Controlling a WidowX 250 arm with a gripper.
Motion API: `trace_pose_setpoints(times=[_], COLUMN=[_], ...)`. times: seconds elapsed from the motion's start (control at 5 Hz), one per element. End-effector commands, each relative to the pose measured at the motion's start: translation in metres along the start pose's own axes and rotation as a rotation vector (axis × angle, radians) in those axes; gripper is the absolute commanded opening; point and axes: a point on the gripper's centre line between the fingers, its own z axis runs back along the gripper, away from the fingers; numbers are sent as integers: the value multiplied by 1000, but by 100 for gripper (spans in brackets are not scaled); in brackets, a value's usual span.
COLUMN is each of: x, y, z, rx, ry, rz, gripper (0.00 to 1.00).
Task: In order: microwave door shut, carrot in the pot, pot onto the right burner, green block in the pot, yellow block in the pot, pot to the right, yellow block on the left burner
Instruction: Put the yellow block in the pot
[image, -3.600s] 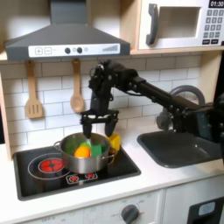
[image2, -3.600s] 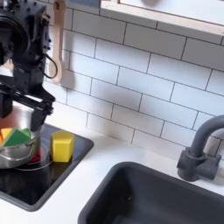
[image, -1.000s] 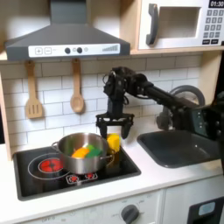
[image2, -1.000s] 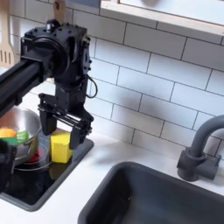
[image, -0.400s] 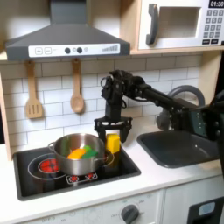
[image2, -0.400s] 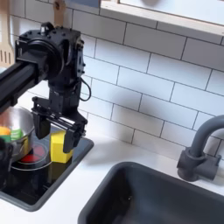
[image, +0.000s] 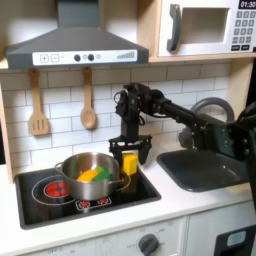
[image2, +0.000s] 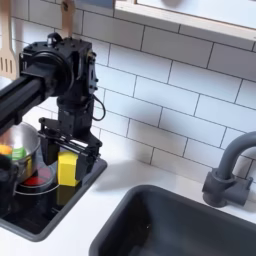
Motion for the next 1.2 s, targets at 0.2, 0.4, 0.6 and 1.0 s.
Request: trace_pose_setpoints(times=[0.2, 0.4, 0.6, 1.0], x=[2, 2, 0, -12], y=[-1, -2, -4, 7], z=[-5, 0, 11, 33], rx=[-15, -13, -29, -43], ry=[-6, -20, -24, 21], rz=[10, 5, 11, 68], gripper=[0, 0, 0, 0])
